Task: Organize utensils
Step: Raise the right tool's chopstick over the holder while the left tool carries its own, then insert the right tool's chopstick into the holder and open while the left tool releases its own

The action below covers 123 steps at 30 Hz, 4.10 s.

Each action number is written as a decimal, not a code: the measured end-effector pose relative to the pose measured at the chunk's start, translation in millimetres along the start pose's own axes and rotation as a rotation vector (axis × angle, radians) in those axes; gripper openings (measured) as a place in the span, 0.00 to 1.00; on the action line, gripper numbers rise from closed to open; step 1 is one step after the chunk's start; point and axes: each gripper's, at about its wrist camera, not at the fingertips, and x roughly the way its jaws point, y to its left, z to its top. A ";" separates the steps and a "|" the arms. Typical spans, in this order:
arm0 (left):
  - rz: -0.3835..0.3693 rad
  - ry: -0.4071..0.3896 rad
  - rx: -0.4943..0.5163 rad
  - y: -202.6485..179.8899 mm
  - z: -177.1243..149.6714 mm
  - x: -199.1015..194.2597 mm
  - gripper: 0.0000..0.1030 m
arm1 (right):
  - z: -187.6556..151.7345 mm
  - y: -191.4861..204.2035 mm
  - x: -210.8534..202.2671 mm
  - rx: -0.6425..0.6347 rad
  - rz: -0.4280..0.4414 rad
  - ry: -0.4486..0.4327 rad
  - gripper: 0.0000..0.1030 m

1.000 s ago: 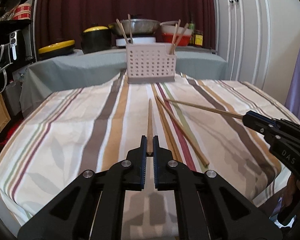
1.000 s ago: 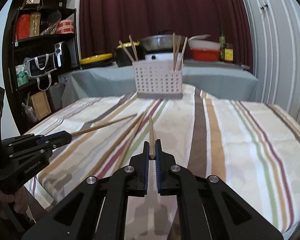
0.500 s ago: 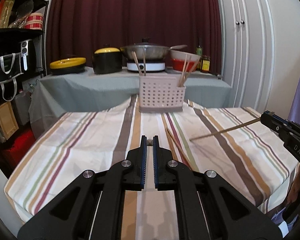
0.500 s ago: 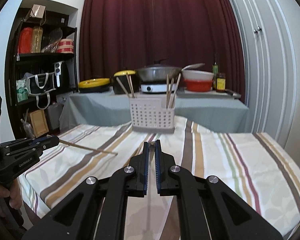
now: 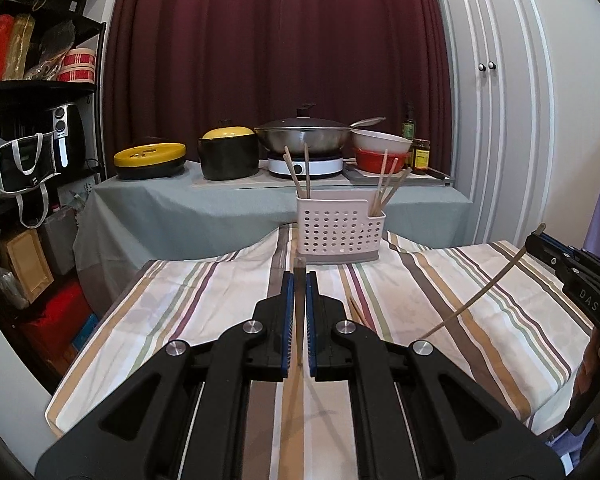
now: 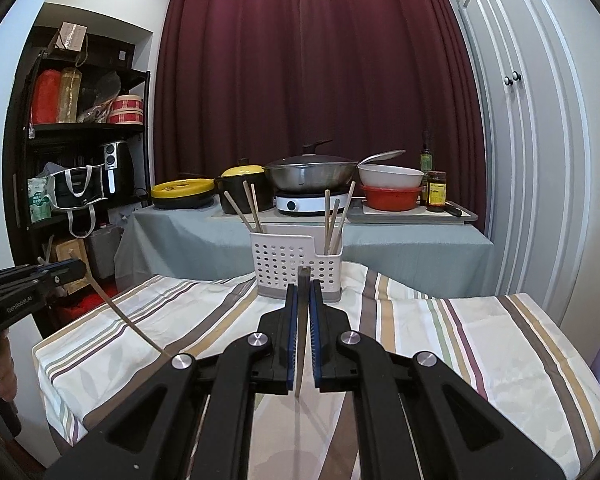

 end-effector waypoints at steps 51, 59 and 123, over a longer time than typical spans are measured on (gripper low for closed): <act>-0.089 -0.291 -0.008 -6.9 198.7 97.5 0.06 | 182.7 5.2 102.6 -0.098 0.070 -0.277 0.06; -0.103 -0.299 -0.018 -12.8 232.0 142.5 0.06 | 200.8 -3.4 144.2 -0.098 0.053 -0.302 0.06; 0.030 -0.187 0.011 0.1 173.6 214.9 0.74 | 142.6 -14.9 201.9 -0.084 -0.062 -0.147 0.64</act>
